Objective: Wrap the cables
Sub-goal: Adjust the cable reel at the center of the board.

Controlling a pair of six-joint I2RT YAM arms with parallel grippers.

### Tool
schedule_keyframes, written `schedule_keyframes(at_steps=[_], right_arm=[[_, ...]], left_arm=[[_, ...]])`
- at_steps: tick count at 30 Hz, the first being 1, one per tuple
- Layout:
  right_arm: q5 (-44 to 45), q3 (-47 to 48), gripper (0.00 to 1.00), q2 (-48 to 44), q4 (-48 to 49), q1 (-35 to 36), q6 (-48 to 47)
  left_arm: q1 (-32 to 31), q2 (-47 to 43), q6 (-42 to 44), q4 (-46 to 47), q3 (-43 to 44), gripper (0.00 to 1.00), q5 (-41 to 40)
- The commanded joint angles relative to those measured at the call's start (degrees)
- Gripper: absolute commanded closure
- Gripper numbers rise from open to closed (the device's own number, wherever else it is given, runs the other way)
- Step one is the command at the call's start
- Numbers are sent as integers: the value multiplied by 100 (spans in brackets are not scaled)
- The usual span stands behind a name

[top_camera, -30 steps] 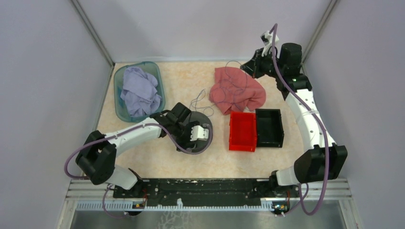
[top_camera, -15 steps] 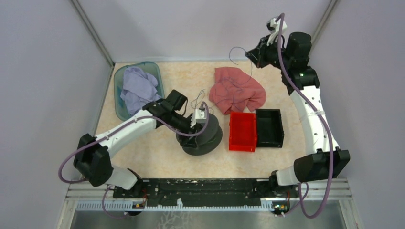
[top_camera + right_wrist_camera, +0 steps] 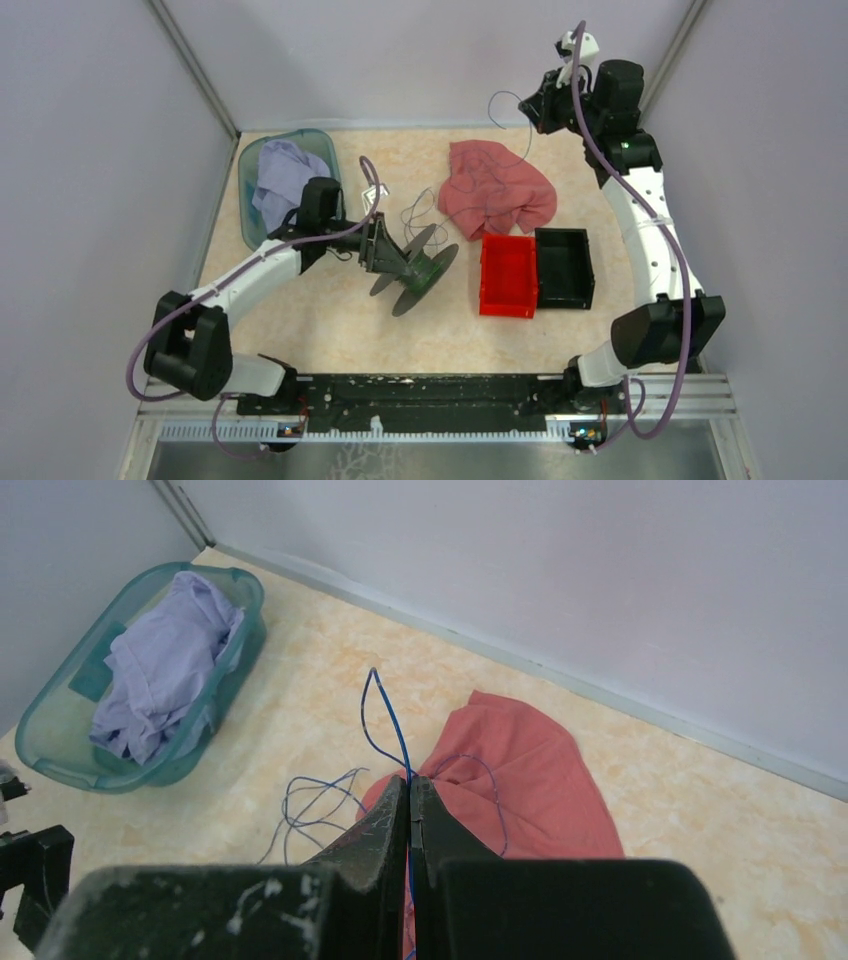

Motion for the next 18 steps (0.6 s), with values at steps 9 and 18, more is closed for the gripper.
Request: schedule_keyframes(at_steps=[9, 18], right_arm=[[107, 342, 100, 90, 195, -25, -66], [44, 441, 100, 229, 194, -24, -85]], left_arm=[[609, 297, -4116, 4460, -1319, 89, 394], [1013, 278, -4609, 4900, -1914, 91, 52]])
